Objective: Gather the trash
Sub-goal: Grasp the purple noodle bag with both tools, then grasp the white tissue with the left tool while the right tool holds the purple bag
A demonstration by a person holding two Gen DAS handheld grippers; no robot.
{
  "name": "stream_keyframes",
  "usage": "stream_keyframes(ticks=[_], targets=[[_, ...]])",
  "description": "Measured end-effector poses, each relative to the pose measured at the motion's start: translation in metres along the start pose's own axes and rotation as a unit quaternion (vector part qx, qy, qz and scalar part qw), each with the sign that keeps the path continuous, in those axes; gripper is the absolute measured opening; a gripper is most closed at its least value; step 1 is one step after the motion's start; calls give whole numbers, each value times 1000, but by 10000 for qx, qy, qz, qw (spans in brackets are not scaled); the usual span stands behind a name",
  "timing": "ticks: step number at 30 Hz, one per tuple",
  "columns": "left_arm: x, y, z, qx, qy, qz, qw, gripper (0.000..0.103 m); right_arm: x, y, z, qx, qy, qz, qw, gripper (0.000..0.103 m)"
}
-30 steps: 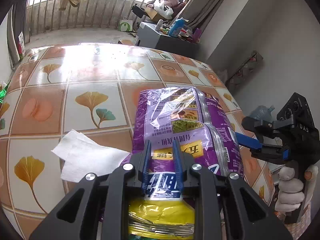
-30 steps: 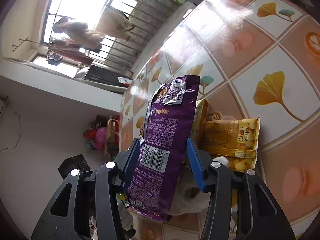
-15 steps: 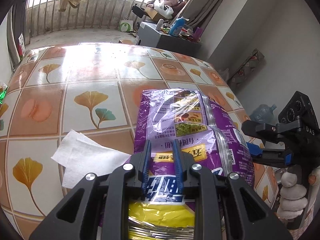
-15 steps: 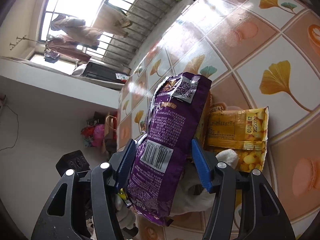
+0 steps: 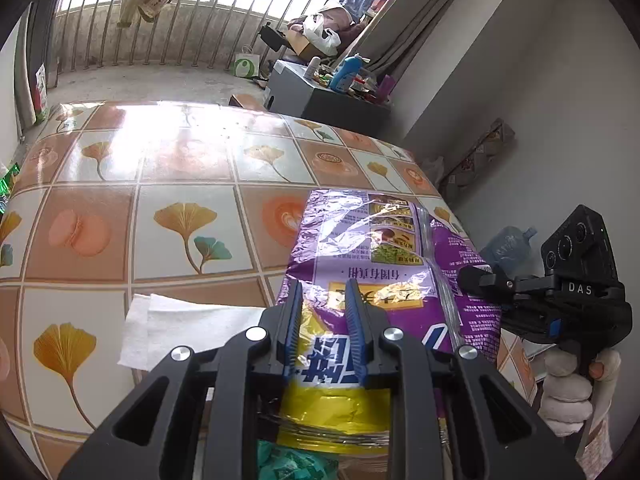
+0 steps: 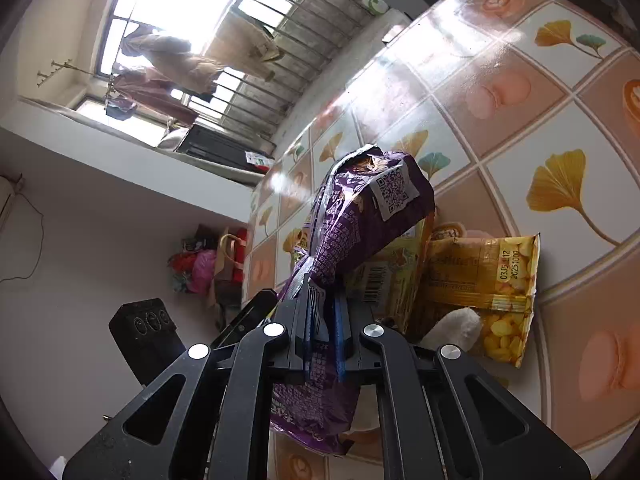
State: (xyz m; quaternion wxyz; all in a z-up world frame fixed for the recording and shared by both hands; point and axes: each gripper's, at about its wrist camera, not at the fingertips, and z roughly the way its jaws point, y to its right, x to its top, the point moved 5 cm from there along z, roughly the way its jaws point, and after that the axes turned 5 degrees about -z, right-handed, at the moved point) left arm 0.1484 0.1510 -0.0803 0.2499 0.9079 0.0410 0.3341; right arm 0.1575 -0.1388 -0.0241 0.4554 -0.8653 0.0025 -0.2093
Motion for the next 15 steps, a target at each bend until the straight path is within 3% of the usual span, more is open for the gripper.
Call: stream_keyframes(ticks=[7, 15], targets=[[11, -12, -33, 89, 283, -62, 9995, 21, 11, 16, -39, 267, 545, 212, 9979, 7], [9, -25, -73, 236, 482, 16, 9986, 21, 10, 25, -60, 186, 861, 259, 9958, 7]])
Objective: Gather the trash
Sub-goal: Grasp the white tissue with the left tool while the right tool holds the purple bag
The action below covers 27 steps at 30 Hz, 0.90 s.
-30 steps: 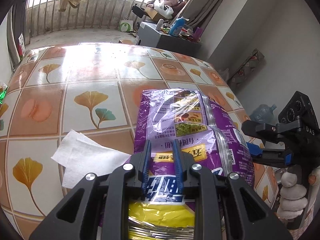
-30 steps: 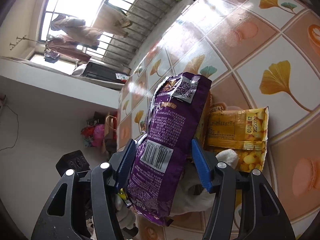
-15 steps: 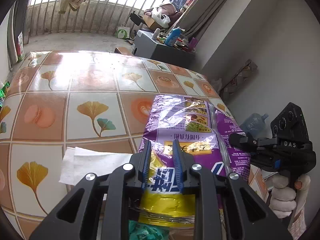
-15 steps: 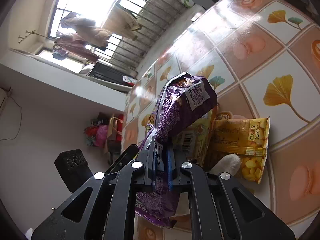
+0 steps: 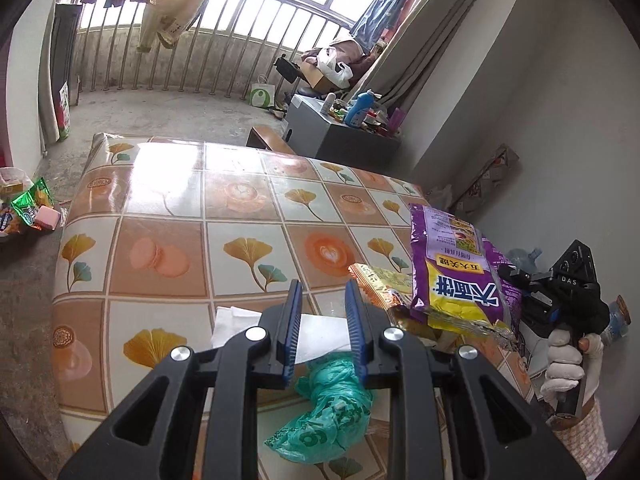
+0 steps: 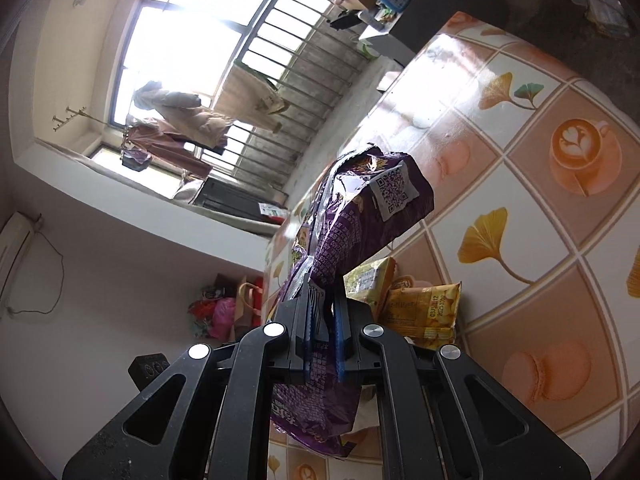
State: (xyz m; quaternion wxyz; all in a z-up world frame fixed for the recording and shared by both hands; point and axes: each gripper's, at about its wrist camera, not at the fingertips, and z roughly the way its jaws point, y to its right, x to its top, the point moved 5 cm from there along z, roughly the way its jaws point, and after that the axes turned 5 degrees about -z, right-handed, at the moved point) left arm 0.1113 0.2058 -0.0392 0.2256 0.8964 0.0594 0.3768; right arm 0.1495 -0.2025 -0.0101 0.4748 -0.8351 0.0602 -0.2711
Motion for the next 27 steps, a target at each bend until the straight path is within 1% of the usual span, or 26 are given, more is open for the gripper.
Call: stream_keyframes(ticks=[4, 7, 9, 11, 12, 13, 14, 15, 16, 17, 18, 20, 21, 22, 24, 27], targets=[[-9, -2, -5, 86, -142, 0, 9999, 21, 0, 3, -4, -42, 126, -3, 9999, 7], [-16, 0, -10, -42, -225, -98, 9997, 23, -4, 7, -2, -24, 125, 82, 9999, 7], [-19, 0, -14, -104, -276, -149, 9995, 28, -9, 6, -1, -10, 98, 82, 9999, 7], [-19, -2, -17, -54, -270, -249, 9993, 38, -9, 5, 0, -18, 62, 54, 10000, 7], [-18, -7, -18, 29, -268, -345, 9990, 42, -10, 5, 1, -25, 41, 42, 10000, 7], [-17, -13, -17, 178, -291, -491, 9982, 51, -11, 5, 3, -24, 21, 38, 10000, 7], [-15, -22, -13, 360, -360, -689, 9963, 55, -9, 6, 3, -15, 0, 45, 10000, 7], [-15, -32, -12, 462, -458, -927, 9936, 55, -9, 6, 5, -5, -19, 54, 10000, 7], [-16, -41, -9, 431, -557, -1192, 9904, 55, -10, 5, 7, 4, -36, 58, 10000, 7], [-17, -49, -6, 317, -656, -1514, 9858, 55, -9, 7, 6, 7, -53, 60, 10000, 7], [-18, -58, -2, 149, -759, -1890, 9789, 55, -10, 5, 8, 2, -68, 58, 10000, 7], [-22, -71, 4, -275, -910, -2590, 9612, 55, -10, 4, 8, 0, -79, 42, 10000, 7], [-23, -74, 6, -439, -989, -2843, 9526, 55, -8, 5, 7, 4, -81, 35, 10000, 7], [-25, -77, 10, -572, -1076, -3025, 9453, 55, -8, 4, 7, 8, -79, 33, 10000, 7], [-28, -80, 17, -769, -1242, -3277, 9334, 55, -6, 5, 6, 8, -86, 38, 10000, 7], [-32, -83, 26, -873, -1436, -3507, 9213, 55, -6, 5, 6, 14, -85, 42, 10000, 7]])
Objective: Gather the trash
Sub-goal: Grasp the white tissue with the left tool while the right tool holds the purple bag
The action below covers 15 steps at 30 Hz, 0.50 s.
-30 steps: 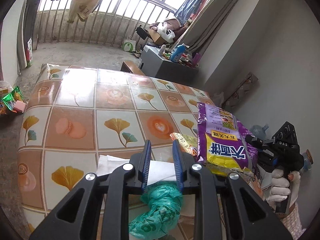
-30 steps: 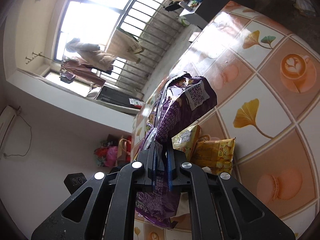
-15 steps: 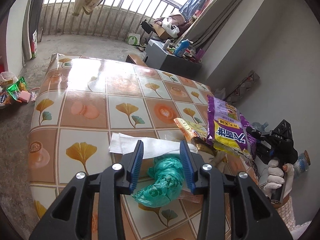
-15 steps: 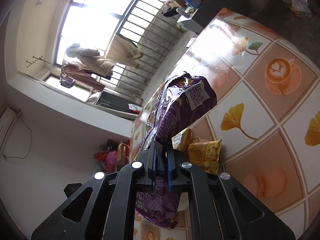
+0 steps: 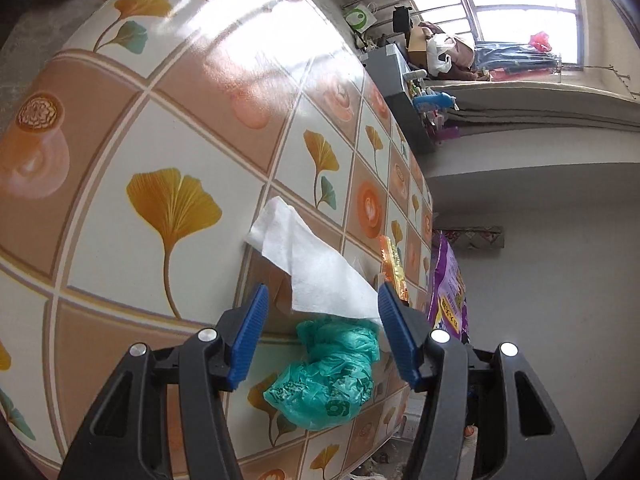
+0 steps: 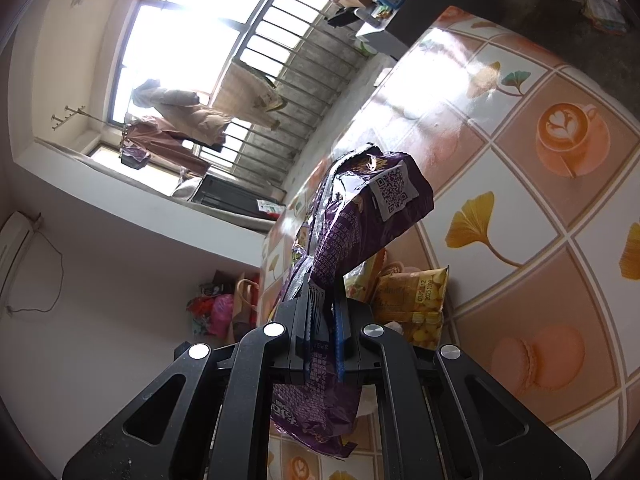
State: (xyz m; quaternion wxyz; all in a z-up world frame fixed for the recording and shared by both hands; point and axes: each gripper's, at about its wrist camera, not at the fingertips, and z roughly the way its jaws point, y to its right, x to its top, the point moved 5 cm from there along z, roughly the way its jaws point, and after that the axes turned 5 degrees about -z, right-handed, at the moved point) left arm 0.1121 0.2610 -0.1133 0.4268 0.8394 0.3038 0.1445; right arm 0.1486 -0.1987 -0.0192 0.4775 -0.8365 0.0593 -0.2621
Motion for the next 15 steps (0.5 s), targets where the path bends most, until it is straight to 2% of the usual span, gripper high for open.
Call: stream_keyframes(ticks=[9, 12, 15], targets=[[7, -7, 16, -35, -107, -215, 9997, 53, 1, 2, -2, -7, -8, 6, 10000, 7], [9, -5, 18, 21, -59, -92, 9999, 46, 1, 2, -2, -5, -9, 10, 10000, 7], [10, -1, 19, 16, -46, 23, 10000, 34, 1, 3, -2, 2, -11, 14, 10000, 7]])
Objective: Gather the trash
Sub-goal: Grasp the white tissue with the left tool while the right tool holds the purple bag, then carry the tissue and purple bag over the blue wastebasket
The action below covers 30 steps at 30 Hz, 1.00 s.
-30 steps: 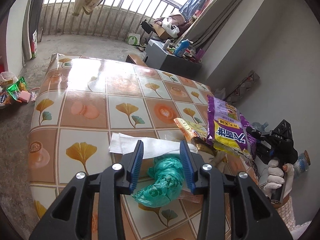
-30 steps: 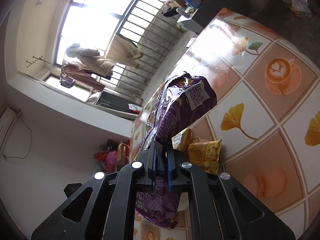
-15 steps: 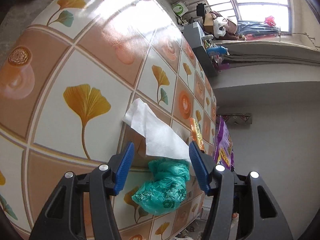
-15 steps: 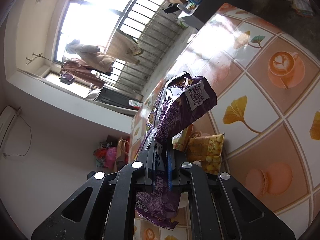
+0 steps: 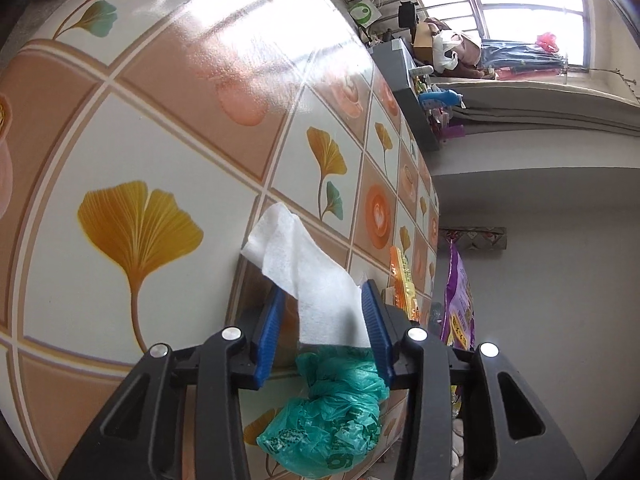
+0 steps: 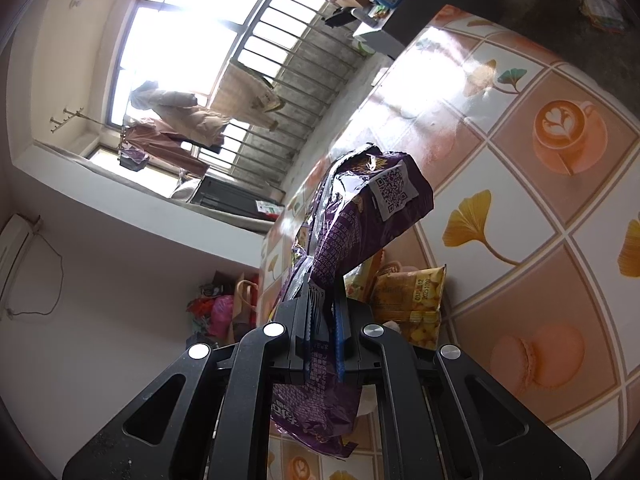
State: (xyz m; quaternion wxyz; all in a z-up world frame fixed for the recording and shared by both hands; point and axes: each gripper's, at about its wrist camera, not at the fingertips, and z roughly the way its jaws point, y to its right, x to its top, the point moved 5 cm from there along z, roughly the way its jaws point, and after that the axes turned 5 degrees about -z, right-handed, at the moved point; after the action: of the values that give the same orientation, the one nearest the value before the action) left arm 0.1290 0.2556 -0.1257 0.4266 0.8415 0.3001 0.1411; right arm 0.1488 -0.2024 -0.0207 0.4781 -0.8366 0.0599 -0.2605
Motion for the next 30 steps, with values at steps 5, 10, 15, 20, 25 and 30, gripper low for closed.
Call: stream_keyframes(ticks=[5, 10, 15, 20, 25, 30], targets=[[0, 12, 1, -60, 41, 260, 9996, 14, 0, 0, -1, 11, 3, 9, 10000, 7], [-2, 35, -9, -63, 297, 761, 9966, 4, 0, 3, -6, 71, 61, 44, 9999, 7], [-10, 68, -20, -107, 573, 1379, 9887, 2, 0, 9, -14, 151, 152, 115, 9997, 7], [-21, 104, -37, -192, 888, 1997, 9756, 1, 0, 10, -27, 244, 317, 172, 9991, 7], [-38, 144, -52, -295, 1182, 2609, 9576, 1, 2, 13, -47, 307, 581, 195, 9976, 7], [-56, 177, -54, -406, 1287, 3088, 9415, 1, 3, 18, -71, 330, 880, 258, 9952, 7]])
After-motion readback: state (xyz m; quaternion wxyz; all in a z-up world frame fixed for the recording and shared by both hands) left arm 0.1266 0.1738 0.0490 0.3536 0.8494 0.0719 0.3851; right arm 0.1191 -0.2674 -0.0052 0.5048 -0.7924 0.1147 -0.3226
